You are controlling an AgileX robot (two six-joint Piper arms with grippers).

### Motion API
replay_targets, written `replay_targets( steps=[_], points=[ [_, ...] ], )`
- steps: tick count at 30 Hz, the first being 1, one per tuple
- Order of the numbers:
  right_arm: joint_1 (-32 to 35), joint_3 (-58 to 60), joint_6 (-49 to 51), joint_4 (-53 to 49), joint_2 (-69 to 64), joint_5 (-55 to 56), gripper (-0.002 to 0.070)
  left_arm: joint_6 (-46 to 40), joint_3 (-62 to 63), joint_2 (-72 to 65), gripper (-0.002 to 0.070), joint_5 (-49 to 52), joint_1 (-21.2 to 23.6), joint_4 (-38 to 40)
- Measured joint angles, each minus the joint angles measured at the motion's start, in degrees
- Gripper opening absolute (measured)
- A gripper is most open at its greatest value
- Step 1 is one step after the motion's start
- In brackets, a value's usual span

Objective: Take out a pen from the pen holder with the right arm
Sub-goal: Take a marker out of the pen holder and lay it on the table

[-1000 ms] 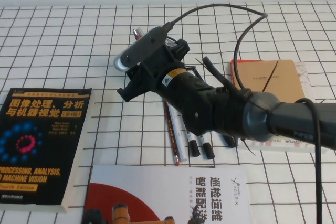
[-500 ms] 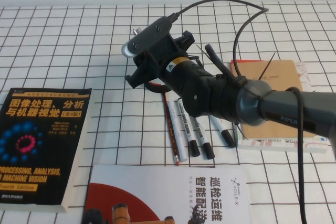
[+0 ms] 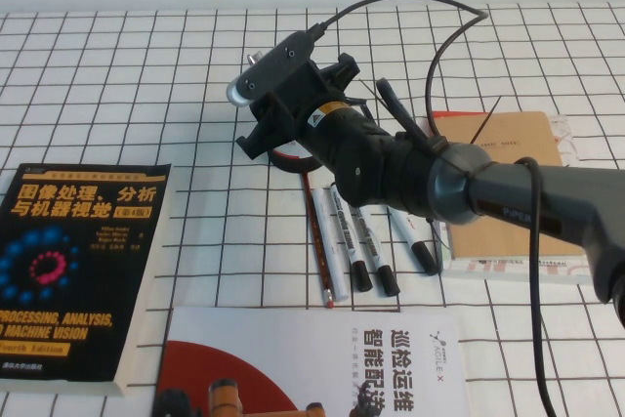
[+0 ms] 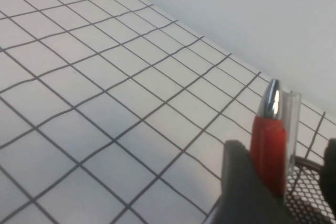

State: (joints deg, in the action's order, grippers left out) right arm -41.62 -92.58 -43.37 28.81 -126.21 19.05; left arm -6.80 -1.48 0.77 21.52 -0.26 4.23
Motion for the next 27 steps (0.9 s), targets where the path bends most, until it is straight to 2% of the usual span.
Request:
replay_targets(
  steps=[20, 27],
  points=[
    [0.7, -2.0, -0.2, 0.5, -2.0, -0.5, 0.0220, 0.0, 0.0, 0.0, -0.0004, 0.0, 0.0, 0.0],
    [0.7, -2.0, -0.2, 0.6, -2.0, -0.5, 0.0145, 0.0, 0.0, 0.0, -0.0004, 0.0, 0.0, 0.0]
  ],
)
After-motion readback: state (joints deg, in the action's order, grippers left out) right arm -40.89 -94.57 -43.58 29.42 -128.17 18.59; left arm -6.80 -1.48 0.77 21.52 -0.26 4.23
